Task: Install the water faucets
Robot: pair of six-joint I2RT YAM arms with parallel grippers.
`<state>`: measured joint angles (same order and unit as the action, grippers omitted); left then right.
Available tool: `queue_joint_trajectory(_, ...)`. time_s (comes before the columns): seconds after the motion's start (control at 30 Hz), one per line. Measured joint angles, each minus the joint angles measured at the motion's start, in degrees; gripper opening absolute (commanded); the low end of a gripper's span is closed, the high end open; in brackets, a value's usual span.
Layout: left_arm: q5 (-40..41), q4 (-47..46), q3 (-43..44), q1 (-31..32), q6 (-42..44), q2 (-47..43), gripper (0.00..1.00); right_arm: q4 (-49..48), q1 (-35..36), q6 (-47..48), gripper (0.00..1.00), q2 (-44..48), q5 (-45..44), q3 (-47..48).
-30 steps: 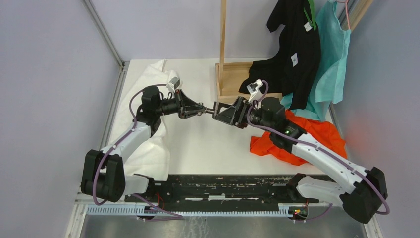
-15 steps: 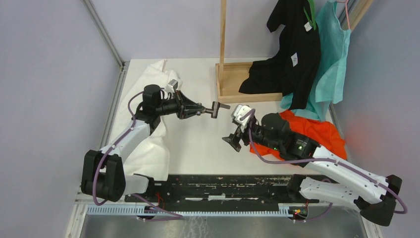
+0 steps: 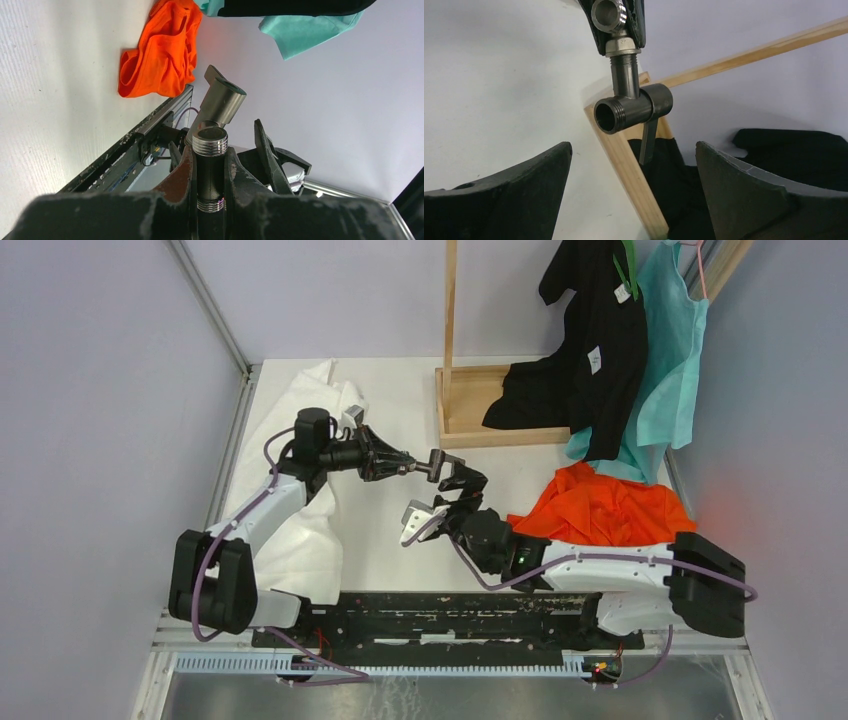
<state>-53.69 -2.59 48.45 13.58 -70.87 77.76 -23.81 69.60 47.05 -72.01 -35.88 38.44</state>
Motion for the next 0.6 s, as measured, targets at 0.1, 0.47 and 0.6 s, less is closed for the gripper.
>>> queue_joint_trajectory(0.1,-0.33,-0.04,0.04,0.0,0.0,0.63,0.03,-8.44,0.66,5.7,1.0,-4.13,-2.43,-1.11)
queue_joint_trajectory(0.47,-0.46,-0.09,0.46,0.0,0.02,1.11,0.03,-39.45,1.29,25.7,0.77,-26.88,-9.11,-0.2)
queue_joint_trajectory(0.6,0.72,0.94,0.46,-0.33,0.09,1.36,0.03,-49.75,1.27,31.43,0.66,-33.92,-12.0,2.4)
